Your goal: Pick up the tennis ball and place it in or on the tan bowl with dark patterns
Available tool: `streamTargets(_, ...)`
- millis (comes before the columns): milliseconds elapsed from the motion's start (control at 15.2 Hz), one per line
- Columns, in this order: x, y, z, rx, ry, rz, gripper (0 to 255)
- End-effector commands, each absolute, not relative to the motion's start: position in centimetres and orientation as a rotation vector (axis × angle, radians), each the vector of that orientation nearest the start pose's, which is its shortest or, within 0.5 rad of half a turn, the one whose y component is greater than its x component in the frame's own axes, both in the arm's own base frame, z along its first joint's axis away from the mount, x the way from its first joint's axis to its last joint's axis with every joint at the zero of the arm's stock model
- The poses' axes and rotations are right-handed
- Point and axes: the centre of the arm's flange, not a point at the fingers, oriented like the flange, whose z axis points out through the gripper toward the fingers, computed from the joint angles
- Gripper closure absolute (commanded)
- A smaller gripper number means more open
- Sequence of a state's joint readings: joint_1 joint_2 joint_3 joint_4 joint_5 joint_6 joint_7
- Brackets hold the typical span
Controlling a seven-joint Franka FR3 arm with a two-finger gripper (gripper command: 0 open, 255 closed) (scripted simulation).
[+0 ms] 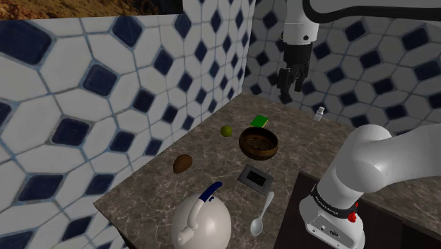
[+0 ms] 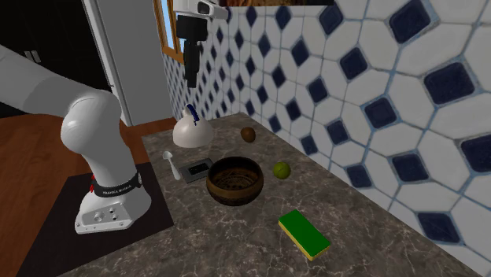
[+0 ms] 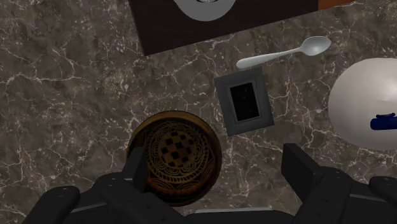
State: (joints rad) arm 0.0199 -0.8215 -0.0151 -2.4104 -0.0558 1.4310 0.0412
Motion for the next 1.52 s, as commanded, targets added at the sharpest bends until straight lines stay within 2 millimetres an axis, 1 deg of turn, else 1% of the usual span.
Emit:
streamTargets(0,28.0,-0.6,56.5,-3.180,0.054,0.250,0)
streamTargets(726,39.8,-2.7,46.6,-3.121,0.154,0.347,0)
streamTargets(1452,50.7,-5.1,36.0,-3.055,0.250,0.440,0)
